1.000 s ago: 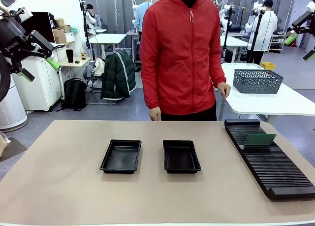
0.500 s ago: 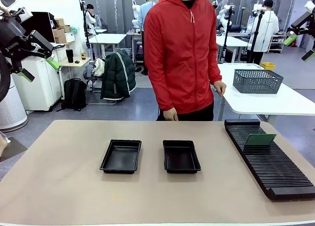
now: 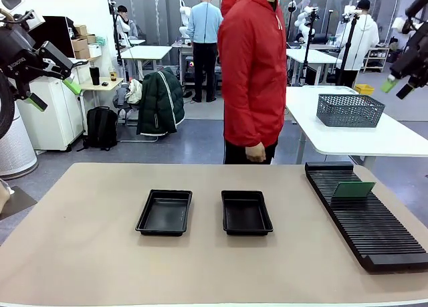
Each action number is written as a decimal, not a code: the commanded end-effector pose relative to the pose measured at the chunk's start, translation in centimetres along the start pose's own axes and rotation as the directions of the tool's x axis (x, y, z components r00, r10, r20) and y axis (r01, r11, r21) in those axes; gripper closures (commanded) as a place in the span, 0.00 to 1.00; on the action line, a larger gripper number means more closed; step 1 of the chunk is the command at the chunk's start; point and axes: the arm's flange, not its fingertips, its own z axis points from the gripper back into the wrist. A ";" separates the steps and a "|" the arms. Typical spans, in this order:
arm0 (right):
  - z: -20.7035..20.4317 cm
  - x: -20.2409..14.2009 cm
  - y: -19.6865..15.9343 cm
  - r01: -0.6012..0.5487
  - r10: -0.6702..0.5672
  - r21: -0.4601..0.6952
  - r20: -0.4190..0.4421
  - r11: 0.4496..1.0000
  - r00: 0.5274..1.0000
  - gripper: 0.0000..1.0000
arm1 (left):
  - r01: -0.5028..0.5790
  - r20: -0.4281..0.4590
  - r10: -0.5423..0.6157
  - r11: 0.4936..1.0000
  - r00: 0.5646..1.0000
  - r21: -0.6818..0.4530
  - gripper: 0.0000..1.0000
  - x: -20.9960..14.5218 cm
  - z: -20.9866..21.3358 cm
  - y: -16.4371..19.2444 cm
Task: Inspect and transfer BCBs to ESD trays.
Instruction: Pick up the Blank PCB from the PCB Rack and place it in the left ESD tray.
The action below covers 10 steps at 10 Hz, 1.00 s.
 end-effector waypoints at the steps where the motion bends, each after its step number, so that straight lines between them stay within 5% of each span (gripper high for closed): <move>1: -2.8 -1.2 -0.1 -0.231 0.233 -0.071 0.021 0.971 0.972 0.00 | -0.004 0.008 0.004 1.000 1.000 -0.003 0.00 0.0 -0.3 0.3; 6: -11.3 -2.8 -2.3 -0.650 0.648 -0.060 -0.040 0.758 0.760 0.00 | -0.004 0.008 0.004 1.000 1.000 -0.003 0.00 0.0 -0.3 0.3; 10: -15.9 -3.3 -3.8 -0.789 0.781 -0.039 -0.121 0.614 0.613 0.00 | -0.004 0.008 0.004 1.000 1.000 -0.003 0.00 0.0 -0.3 0.3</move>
